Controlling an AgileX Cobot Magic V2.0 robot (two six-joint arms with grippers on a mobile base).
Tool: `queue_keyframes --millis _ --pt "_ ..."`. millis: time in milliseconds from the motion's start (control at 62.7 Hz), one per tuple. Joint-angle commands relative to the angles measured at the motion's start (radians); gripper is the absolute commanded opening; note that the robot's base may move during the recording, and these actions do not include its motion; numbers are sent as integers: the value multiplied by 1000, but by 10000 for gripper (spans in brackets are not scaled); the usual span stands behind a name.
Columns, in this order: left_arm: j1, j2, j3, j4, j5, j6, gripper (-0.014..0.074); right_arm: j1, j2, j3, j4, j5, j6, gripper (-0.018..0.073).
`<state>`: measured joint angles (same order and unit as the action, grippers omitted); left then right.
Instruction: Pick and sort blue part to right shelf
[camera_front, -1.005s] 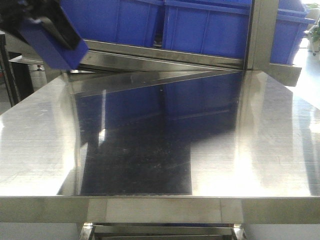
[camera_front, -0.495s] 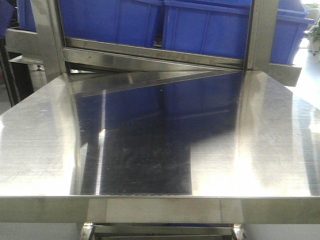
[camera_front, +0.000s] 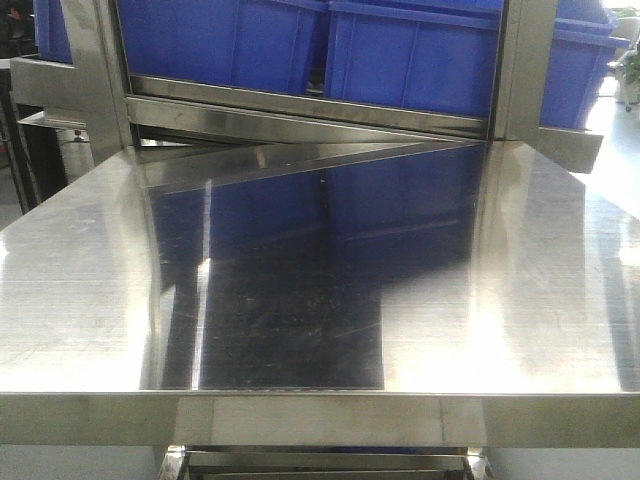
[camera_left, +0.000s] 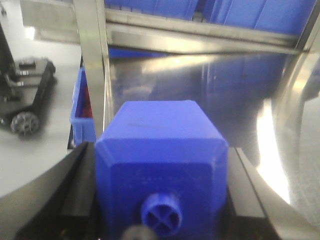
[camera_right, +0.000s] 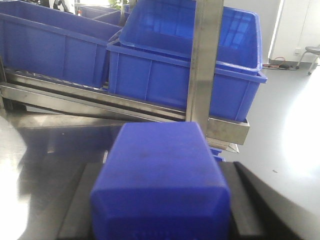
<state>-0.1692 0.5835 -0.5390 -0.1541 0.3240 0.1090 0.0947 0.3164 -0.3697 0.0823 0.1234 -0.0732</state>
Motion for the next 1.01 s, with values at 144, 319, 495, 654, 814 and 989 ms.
queue_keyframes --millis 144,319,495,654,814,989 --pt "2 -217 67 55 -76 -11 315 -7 7 -29 2 -95 -10 394" --pt "39 -346 132 94 -75 -43 315 -7 7 -29 2 -95 -10 394" --pt "81 -401 168 85 -77 -72 315 -7 7 -29 2 -95 -10 394" --pt "81 -412 171 37 -79 -72 315 -7 7 -29 2 -95 -10 394" --pt "83 -412 171 38 -79 -72 315 -7 7 -29 2 -95 -10 394" --pt "83 -412 171 38 -74 -72 314 -7 7 -29 2 -95 -10 394"
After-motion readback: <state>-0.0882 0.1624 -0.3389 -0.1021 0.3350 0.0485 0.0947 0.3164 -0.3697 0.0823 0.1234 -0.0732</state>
